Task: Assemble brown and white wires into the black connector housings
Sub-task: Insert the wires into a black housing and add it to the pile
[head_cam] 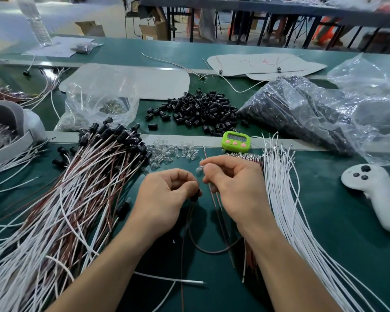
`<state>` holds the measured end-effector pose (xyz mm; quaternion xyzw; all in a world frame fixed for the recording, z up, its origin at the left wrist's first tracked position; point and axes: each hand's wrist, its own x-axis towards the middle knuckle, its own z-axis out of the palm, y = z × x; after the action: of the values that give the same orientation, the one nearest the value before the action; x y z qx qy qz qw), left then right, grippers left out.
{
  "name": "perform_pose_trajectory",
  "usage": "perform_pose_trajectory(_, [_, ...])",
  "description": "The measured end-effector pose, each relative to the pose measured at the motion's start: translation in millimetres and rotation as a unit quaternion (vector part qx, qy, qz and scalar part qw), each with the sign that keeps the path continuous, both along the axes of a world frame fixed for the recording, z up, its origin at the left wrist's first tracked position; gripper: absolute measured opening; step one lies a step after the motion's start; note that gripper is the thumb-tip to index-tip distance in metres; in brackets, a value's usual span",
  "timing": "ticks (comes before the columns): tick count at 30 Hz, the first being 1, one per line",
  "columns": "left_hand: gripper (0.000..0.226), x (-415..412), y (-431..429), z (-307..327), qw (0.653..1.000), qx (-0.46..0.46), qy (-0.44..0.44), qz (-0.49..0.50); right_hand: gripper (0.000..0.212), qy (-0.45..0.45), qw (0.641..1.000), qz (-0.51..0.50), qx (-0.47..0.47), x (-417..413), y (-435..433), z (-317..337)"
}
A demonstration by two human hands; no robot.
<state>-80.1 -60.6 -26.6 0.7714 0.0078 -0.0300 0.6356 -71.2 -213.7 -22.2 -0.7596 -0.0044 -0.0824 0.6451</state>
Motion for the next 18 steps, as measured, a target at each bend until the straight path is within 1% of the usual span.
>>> perform_pose_trajectory(3, [0.023, -0.6, 1.3, 1.1, 1.0, 0.008, 0.002, -0.012, 0.013, 0.002, 1.0, 0.013, -0.002, 0.8, 1.5, -2.1])
perform_pose_trajectory(6, [0.021, -0.7, 1.2, 0.4, 1.0, 0.013, 0.003, -0.016, 0.012, 0.016, 0.999, 0.022, 0.03, 0.9, 4.0, -2.4])
perform_pose_trajectory(9, [0.023, -1.3, 1.8, -0.5, 1.0, 0.005, 0.004, 0.005, 0.01, 0.023, 0.998, 0.024, 0.061, 1.5, 1.8, -1.9])
perform_pose_trajectory(16, [0.022, -1.0, -0.5, -1.6, 1.0, -0.019, 0.011, 0.023, 0.013, 0.01, 1.0, 0.028, 0.0, 2.1, -1.6, -1.0])
perform_pose_trajectory(18, [0.023, -1.0, -0.7, -1.7, 0.999, -0.023, 0.013, 0.022, 0.015, 0.012, 0.999, 0.035, -0.032, 1.8, -3.5, -0.7])
